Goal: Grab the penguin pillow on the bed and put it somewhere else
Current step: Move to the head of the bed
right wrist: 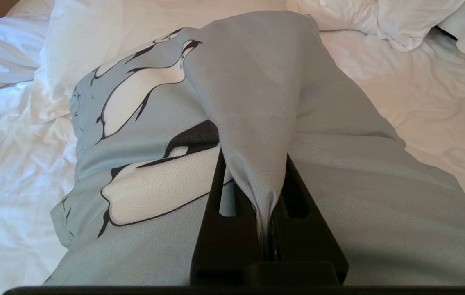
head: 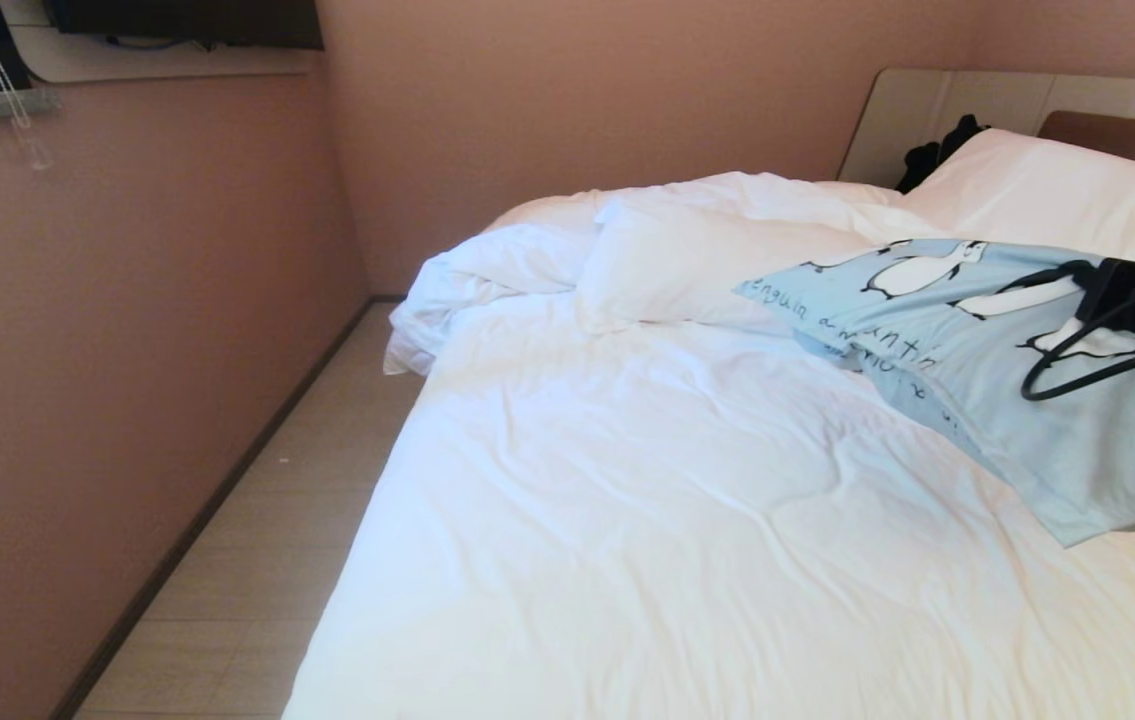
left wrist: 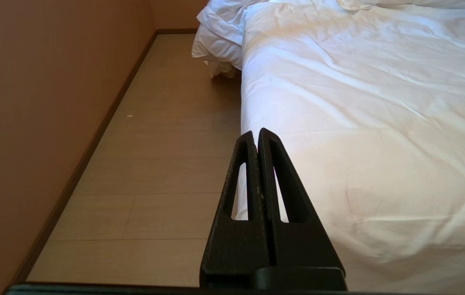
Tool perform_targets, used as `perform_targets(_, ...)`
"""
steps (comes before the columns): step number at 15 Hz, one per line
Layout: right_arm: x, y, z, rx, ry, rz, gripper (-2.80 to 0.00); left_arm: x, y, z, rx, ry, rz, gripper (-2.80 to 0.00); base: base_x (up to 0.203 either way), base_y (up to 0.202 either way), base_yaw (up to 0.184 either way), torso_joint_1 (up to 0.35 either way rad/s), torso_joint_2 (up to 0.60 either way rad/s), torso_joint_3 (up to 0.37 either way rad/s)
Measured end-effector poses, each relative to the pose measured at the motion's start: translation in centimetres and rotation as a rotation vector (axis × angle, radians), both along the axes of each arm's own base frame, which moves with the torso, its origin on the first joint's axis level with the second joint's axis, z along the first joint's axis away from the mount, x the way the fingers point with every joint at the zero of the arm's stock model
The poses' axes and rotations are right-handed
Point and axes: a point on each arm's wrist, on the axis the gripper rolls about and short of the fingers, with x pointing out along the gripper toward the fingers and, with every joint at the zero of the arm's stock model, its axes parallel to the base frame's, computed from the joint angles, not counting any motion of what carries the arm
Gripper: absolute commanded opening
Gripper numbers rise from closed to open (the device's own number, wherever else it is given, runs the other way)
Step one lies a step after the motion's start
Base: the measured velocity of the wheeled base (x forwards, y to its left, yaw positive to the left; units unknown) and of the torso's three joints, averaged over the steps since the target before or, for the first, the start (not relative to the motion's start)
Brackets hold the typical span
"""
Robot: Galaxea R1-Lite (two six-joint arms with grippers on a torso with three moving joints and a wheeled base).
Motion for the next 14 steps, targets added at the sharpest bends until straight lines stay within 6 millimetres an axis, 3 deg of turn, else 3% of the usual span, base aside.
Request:
perform_targets(5, -0.08, 0.05, -0.03, 0.0, 0.002, 0.007, -2.8, 0.0, 0.0, -0.02, -0.002, 0.001, 0.0, -2.8, -0.104, 0.0, 0.0, -0.002, 0.0, 0.002)
perform_targets(14, -0.13, 0.14, -0.03, -0.001, 0.001, 0.01, -2.8, 0.0, 0.0, -0.02, -0.002, 0.001, 0.0, -2.8, 0.0, 0.0, 0.0, 0.0, 0.0, 0.0)
